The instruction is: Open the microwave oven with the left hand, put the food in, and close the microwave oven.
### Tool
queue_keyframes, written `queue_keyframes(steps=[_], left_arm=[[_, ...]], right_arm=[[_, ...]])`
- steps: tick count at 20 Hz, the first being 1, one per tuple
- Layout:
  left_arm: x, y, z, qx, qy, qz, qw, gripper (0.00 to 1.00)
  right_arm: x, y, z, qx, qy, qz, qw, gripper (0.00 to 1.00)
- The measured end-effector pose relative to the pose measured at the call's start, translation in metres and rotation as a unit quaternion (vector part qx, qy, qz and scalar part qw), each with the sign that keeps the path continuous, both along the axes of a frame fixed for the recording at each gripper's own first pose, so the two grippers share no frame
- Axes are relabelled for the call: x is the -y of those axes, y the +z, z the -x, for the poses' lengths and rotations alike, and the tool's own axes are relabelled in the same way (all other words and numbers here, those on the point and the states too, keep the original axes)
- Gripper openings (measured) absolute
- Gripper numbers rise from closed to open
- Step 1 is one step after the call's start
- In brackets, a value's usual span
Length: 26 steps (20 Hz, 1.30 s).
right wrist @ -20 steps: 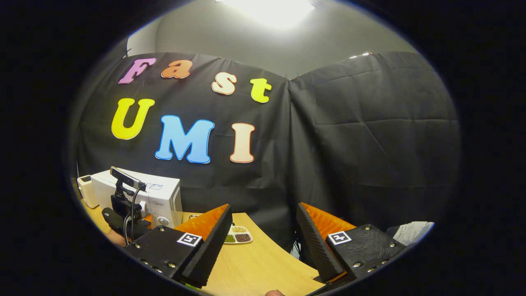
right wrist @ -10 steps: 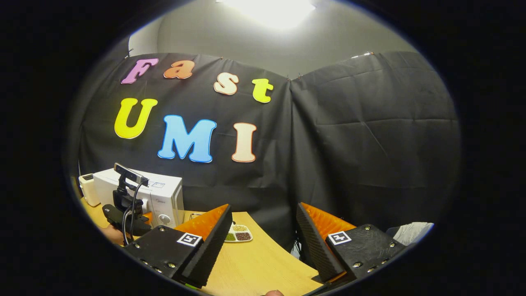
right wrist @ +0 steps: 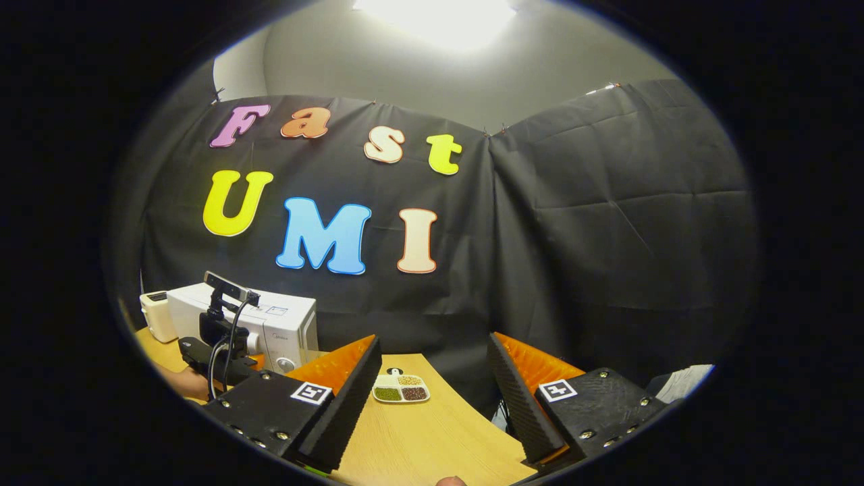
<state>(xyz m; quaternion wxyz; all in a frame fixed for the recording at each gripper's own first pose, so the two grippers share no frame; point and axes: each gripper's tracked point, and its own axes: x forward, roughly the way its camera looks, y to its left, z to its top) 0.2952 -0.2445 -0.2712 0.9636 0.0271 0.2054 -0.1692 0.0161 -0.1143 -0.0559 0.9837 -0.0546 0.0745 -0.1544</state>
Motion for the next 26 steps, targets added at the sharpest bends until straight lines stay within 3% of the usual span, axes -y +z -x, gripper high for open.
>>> queue_keyframes(steps=[8,9,14,21,26], left_arm=[[-0.006,-0.002,0.019,-0.015,0.032,0.0,0.999,0.07],[-0.009,0.006,0.029,0.005,0.03,0.0,1.0,0.08],[-0.022,0.006,0.058,-0.005,0.02,-0.005,1.0,0.07],[-0.051,0.013,0.107,-0.003,0.031,-0.01,0.999,0.08],[-0.097,0.018,0.154,-0.006,0.067,-0.023,0.997,0.08]], right_arm=[[0.021,0.001,0.003,0.002,-0.002,-0.003,1.0,0.95],[0.023,0.0,0.004,0.004,-0.003,-0.006,1.0,0.95],[0.02,-0.005,0.001,0.009,0.016,-0.022,1.0,0.95],[0.006,0.003,0.015,0.026,0.064,-0.033,0.997,0.95],[-0.01,0.003,0.023,0.037,0.115,-0.065,0.991,0.95]])
